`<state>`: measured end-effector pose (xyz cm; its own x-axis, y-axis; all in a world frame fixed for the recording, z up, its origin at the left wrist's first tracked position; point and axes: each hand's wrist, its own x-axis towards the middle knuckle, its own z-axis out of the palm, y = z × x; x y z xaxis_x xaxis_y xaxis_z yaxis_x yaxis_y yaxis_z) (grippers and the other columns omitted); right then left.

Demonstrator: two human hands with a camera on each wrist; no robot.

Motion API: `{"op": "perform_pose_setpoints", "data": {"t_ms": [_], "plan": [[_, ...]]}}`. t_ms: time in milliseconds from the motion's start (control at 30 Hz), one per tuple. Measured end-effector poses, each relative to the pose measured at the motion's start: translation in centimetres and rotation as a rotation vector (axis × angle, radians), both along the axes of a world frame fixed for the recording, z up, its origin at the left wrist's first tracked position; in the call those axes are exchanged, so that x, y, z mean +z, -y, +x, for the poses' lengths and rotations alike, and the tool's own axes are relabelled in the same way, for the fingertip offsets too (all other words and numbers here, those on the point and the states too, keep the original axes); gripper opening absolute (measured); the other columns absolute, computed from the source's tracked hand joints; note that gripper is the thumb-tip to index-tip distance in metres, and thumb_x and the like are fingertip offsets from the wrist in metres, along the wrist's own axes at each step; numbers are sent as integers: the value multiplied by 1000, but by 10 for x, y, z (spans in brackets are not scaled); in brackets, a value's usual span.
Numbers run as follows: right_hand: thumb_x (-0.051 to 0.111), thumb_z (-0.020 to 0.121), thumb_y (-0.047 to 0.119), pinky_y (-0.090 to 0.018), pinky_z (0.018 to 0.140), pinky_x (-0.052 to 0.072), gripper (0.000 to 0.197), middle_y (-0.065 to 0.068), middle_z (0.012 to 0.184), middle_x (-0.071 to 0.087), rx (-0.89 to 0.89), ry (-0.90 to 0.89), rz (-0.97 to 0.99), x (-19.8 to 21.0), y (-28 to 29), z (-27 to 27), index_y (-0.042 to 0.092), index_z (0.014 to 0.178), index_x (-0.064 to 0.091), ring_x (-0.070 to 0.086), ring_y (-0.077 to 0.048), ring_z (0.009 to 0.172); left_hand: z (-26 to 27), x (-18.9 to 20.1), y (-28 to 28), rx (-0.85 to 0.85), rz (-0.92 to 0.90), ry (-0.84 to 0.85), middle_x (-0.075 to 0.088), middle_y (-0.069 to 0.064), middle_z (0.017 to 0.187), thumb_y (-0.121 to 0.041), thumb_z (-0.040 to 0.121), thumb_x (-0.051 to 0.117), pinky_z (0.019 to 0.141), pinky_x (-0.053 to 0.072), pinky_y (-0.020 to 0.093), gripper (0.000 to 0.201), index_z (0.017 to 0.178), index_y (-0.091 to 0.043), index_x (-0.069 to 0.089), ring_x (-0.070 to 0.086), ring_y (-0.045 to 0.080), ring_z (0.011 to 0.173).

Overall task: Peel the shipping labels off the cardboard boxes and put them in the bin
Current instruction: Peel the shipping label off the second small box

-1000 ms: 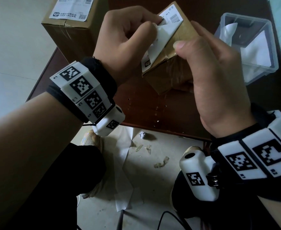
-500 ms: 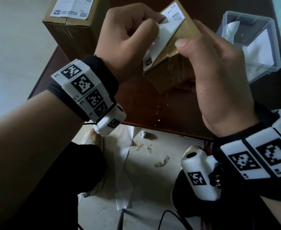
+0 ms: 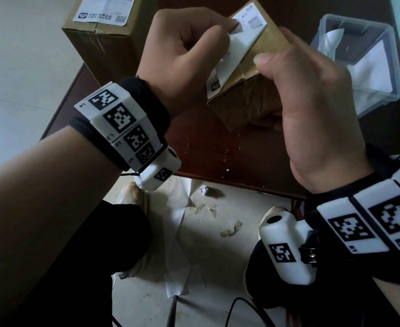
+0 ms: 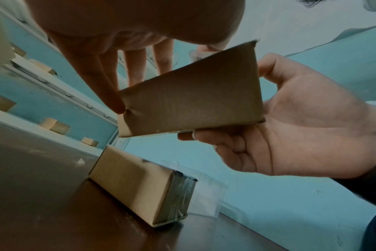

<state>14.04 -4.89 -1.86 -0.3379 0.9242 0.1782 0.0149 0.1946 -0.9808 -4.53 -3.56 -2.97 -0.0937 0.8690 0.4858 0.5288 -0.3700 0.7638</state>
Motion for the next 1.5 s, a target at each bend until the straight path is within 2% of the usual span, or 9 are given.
{"op": "perform_pose_setpoints", "data": {"t_ms": [233, 367, 767, 900, 1033, 1133, 1300, 1400, 1500], "plan": [[52, 103, 24, -60, 88, 56, 35, -31, 115, 66, 8, -3, 2, -1, 0, 1, 5, 128, 69, 61, -49, 109, 2, 1, 0, -6, -6, 35, 74, 24, 98, -27, 88, 47, 67, 45, 25, 34, 95, -10, 76, 64, 28, 91], [52, 104, 23, -56, 82, 54, 33, -37, 112, 61, 20, 10, 11, -1, 0, 1, 3, 124, 69, 58, -51, 103, 2, 0, -1, 12, -10, 29, 72, 28, 97, -27, 89, 48, 70, 47, 35, 40, 95, -1, 77, 63, 33, 92], [53, 104, 23, -54, 80, 55, 31, -37, 112, 59, 29, 26, 11, -1, 0, 1, 3, 123, 69, 58, -51, 101, 3, 1, -1, 34, -50, 73, 72, 27, 95, -21, 88, 50, 71, 50, 40, 34, 98, -2, 77, 65, 34, 92], [51, 106, 20, -46, 81, 59, 31, -31, 113, 65, 28, 8, 3, 0, 0, 1, 5, 127, 69, 63, -46, 105, 2, 1, -1, 40, -43, 67, 61, 20, 79, -23, 85, 52, 77, 53, 47, 14, 80, -14, 61, 65, 33, 89], [52, 105, 20, -37, 81, 60, 33, -25, 114, 68, 22, -10, -13, 0, 0, 0, 5, 130, 68, 66, -40, 107, 2, -1, -3, -10, -67, 68, 42, 19, 63, -14, 90, 49, 76, 48, 59, 29, 63, -4, 47, 53, 37, 69], [52, 106, 19, -40, 81, 59, 31, -26, 112, 68, 17, -12, -5, 0, 0, 0, 5, 129, 68, 65, -43, 106, 3, 0, -5, -39, -63, 70, 32, -2, 58, -6, 92, 47, 72, 47, 56, 36, 59, -14, 37, 37, 36, 61], [52, 106, 17, -38, 82, 57, 29, -27, 111, 67, 21, -7, 15, 0, 0, 1, 4, 126, 68, 63, -44, 106, 5, 1, -5, -80, -78, 88, 27, 3, 59, -7, 93, 47, 96, 47, 30, 36, 59, -13, 37, 37, 37, 62], [52, 106, 18, -47, 82, 59, 29, -29, 112, 66, 21, 6, 18, 0, 0, 1, 5, 126, 69, 62, -46, 106, 6, 0, -6, -103, -74, 105, 28, 9, 61, -4, 93, 46, 94, 43, 22, 34, 60, -7, 38, 37, 39, 63], [52, 106, 18, -46, 84, 58, 28, -28, 112, 66, 21, 15, 29, 1, 0, 1, 5, 125, 69, 62, -45, 106, 6, 0, -6, -89, -56, 103, 28, 14, 61, -3, 94, 46, 87, 44, 24, 35, 60, -8, 38, 36, 38, 63]]}}
